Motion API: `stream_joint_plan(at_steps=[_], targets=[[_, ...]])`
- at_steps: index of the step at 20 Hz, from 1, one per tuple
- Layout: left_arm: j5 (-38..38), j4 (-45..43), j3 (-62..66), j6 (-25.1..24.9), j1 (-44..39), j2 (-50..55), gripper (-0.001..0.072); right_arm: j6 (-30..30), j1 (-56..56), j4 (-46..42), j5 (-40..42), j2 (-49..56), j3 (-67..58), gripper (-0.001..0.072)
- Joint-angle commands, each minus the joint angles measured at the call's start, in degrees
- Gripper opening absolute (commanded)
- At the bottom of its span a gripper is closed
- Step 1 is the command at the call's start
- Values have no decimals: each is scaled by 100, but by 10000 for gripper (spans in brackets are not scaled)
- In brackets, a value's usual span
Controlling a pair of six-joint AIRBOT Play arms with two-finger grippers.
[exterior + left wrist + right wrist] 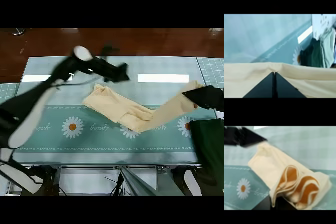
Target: Fold the shirts.
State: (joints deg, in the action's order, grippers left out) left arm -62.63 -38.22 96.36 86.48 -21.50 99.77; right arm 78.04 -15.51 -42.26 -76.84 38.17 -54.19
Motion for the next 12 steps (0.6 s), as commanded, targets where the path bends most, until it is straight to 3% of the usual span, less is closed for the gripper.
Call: stream_joint_plan(at_steps=[1,6,9,12], targets=[[-498,-656,-787,-138,1381,-1410,18,46,1270,258,844,608,-140,22],[-7,-1993,-3681,-289,2295,-4454,17,127,3541,98,2229,2621,-1333,23],[221,-1915,-5337,-236,2350,-6037,18,122,4142,122,2433,4190,-2304,23],[225,-1674,-6546,136,2350,-7211,18,127,4360,184,2470,5554,-3292,23]])
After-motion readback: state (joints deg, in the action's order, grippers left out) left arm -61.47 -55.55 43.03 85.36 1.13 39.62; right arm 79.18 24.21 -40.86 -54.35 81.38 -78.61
